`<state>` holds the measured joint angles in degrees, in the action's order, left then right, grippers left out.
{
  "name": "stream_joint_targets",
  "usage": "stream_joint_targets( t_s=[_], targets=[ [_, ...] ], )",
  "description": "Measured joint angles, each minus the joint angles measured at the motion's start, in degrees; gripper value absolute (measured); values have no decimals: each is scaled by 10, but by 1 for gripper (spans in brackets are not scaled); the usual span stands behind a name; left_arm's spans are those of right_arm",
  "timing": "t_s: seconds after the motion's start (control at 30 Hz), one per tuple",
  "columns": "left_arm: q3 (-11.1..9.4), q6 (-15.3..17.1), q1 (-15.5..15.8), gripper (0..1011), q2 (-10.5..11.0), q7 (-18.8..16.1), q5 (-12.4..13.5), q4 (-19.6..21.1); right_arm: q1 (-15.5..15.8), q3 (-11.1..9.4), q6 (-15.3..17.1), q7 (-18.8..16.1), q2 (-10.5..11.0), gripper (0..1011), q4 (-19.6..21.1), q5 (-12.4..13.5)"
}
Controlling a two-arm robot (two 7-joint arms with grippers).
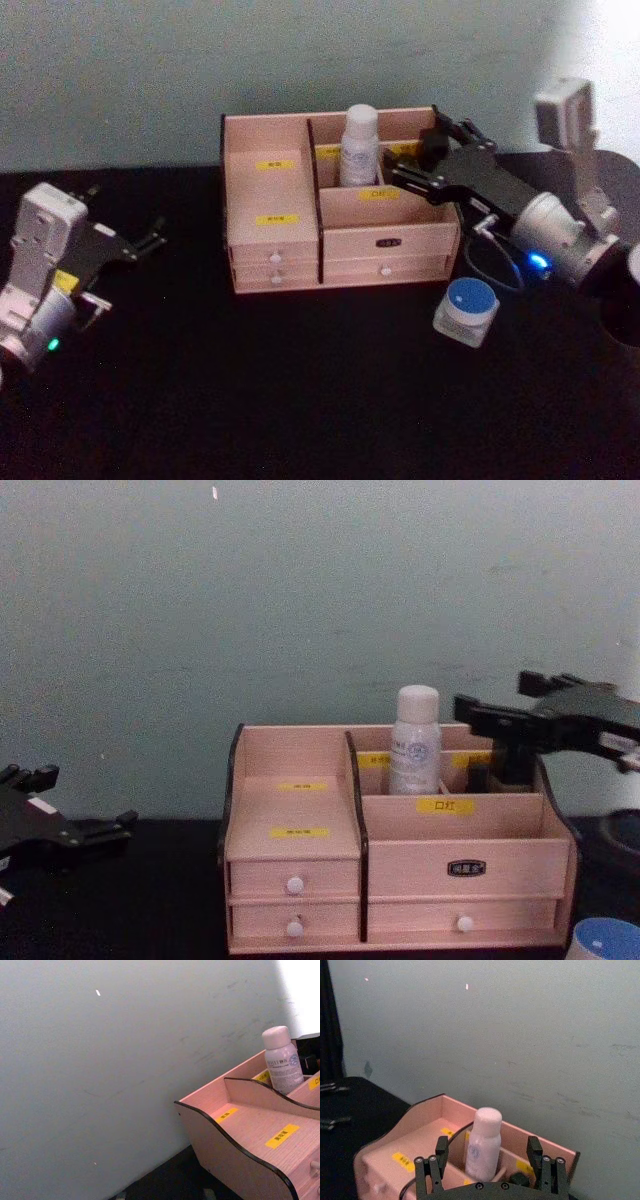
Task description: Pick up the facial cleanser and watermelon frost from the table and place them into the tiered storage box.
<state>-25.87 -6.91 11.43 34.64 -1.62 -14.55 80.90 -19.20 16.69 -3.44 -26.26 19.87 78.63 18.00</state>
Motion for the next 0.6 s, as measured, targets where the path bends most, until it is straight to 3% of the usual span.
stream_joint_targets(
  t_s=[0.33, 0.6],
  targets=[
    [0, 0, 0, 1001, 0, 0, 0, 0, 77, -21, -11, -27, 68, 1000, 71, 32],
    [0, 0, 0, 1001, 0, 0, 0, 0, 134, -35, -13, -36, 109, 1000, 103, 54]
  ],
)
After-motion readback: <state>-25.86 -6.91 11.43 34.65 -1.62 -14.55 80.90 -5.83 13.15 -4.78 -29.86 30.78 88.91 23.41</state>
